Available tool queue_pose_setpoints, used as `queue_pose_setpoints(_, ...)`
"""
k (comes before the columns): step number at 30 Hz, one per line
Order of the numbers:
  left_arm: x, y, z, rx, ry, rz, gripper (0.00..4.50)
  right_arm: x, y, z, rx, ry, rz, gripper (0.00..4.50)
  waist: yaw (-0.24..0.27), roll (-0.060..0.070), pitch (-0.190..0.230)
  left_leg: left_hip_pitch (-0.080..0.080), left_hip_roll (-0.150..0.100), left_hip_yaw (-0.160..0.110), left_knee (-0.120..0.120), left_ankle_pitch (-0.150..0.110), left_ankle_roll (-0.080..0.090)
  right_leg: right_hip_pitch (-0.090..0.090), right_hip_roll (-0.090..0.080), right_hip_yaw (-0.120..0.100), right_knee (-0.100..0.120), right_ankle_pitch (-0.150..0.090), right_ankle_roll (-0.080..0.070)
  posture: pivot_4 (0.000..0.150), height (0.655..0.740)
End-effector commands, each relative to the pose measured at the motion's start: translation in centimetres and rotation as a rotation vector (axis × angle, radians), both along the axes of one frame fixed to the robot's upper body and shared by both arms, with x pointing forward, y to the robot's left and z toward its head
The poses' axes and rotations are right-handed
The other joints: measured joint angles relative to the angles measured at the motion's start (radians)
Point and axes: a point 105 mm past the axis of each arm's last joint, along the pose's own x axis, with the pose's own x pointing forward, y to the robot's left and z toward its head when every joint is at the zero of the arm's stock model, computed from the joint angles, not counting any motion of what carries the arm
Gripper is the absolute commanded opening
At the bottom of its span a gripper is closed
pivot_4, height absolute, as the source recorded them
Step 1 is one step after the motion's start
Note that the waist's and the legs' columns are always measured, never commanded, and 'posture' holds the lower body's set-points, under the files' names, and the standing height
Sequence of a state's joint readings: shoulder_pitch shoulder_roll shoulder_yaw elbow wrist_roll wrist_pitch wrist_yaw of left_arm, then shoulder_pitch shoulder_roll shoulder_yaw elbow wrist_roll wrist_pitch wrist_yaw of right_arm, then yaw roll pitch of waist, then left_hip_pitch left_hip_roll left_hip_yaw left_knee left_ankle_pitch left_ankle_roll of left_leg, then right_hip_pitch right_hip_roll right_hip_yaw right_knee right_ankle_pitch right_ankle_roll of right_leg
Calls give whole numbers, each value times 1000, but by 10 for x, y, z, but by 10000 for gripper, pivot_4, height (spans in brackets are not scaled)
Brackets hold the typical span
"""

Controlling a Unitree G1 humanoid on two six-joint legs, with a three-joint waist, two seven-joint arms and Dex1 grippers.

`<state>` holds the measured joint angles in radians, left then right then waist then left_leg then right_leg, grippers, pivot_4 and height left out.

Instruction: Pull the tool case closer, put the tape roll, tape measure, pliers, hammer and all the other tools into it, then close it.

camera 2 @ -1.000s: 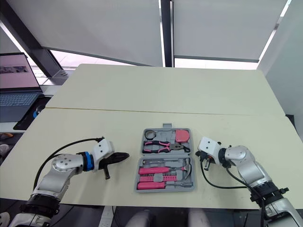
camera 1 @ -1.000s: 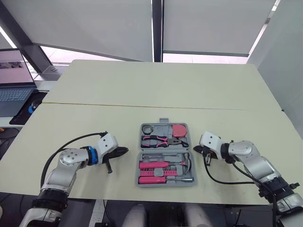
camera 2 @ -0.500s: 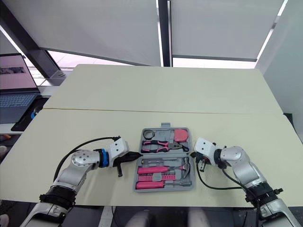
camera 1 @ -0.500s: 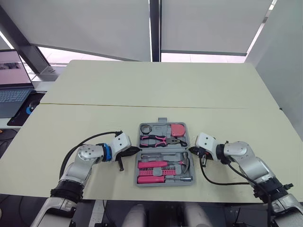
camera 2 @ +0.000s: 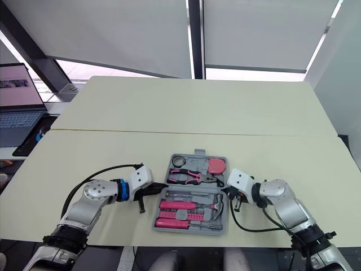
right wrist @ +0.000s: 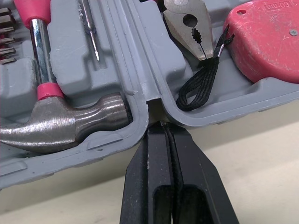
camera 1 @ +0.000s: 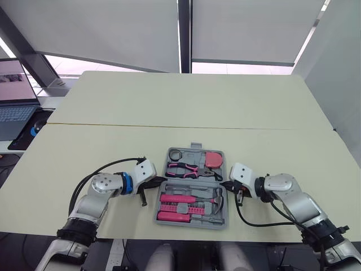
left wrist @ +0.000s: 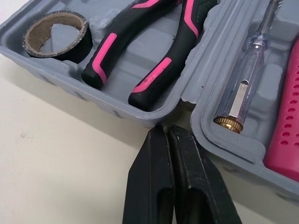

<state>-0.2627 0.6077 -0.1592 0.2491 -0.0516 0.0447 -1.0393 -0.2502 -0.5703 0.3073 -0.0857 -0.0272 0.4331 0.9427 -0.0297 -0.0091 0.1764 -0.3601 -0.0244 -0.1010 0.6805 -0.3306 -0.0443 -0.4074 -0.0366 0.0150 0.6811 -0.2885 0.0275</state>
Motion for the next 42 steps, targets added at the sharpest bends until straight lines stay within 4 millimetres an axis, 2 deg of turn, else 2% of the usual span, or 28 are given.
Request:
queue_pose_setpoints(1, -10, -14, 6, -27, -8, -64, 816, -4, 20, 16, 61, -46, 64, 0, 0, 0, 0, 0, 0, 0, 0, 0, 0, 0, 0, 0, 0, 0, 0, 1500, 7400)
queue_pose_setpoints(8, -17, -14, 6, -23, 4, -62, 816, -1, 17, 17, 48, -53, 54, 0, 1, 0, 0, 0, 0, 0, 0, 0, 0, 0, 0, 0, 0, 0, 0, 1500, 7400)
queue_pose_setpoints(14, -19, -14, 7, -20, 12, -66, 816, -17, 15, 10, 15, 10, 110, 0, 1, 0, 0, 0, 0, 0, 0, 0, 0, 0, 0, 0, 0, 0, 0, 1500, 7400)
queue_pose_setpoints(18, -24, -13, 6, -14, 21, -75, 816, -19, 16, 9, 14, 17, 107, 0, 0, 0, 0, 0, 0, 0, 0, 0, 0, 0, 0, 0, 0, 0, 0, 1500, 7400)
queue_pose_setpoints(42, -27, -13, 6, -11, 29, -71, 816, -19, 15, 7, 14, 18, 85, 0, 0, 0, 0, 0, 0, 0, 1, 0, 0, 0, 0, 0, 0, 0, 0, 1500, 7400)
